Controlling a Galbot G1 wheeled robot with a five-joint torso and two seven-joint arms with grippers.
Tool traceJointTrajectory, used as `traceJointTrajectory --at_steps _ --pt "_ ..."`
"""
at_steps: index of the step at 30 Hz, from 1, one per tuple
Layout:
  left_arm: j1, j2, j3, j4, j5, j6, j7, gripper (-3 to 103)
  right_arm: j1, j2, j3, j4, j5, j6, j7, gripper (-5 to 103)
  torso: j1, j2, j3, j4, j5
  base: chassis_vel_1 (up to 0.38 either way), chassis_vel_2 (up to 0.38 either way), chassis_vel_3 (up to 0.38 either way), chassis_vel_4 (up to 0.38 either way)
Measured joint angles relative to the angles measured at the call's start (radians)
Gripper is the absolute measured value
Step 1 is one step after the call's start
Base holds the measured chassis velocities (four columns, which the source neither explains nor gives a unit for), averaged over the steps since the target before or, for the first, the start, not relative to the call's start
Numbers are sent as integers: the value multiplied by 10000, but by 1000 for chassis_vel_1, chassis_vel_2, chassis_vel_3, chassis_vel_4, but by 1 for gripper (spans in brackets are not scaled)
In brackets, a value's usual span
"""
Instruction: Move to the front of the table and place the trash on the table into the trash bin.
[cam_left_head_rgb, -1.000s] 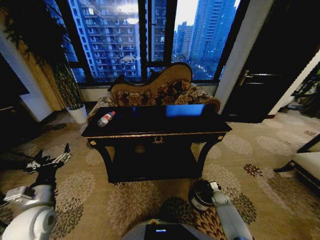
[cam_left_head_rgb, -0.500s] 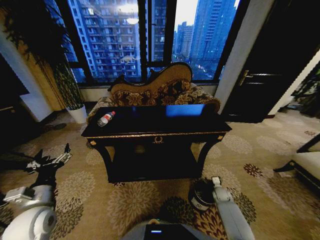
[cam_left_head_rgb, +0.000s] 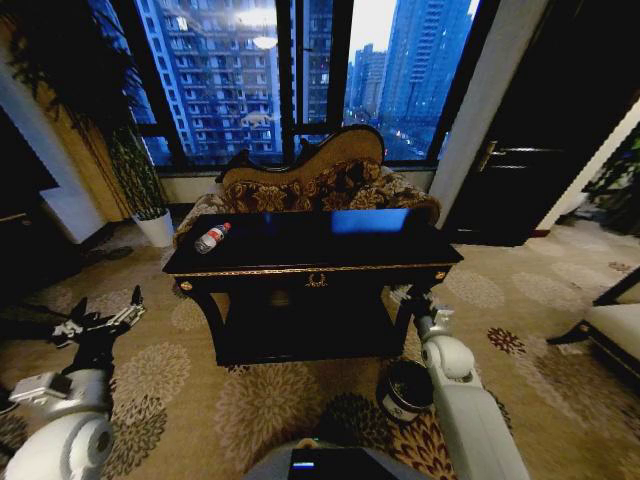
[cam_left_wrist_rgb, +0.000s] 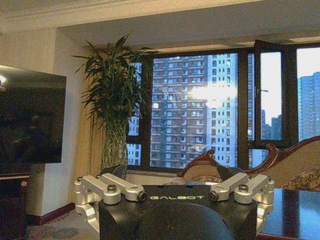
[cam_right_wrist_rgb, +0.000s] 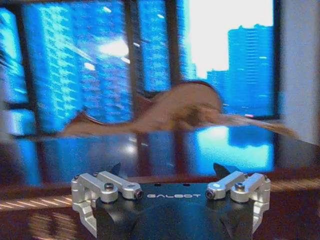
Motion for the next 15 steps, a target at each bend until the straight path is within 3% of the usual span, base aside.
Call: traceJointTrajectory --at_steps 7,15 --pt "66 73 46 -259 34 171 2 100 -38 258 -1088 779 -457 135 -4 100 0 1 0 -1 4 0 0 0 0" --pt "65 125 45 -465 34 401 2 100 69 230 -1095 421 -1190 483 -5 100 0 0 1 0 4 0 0 0 0"
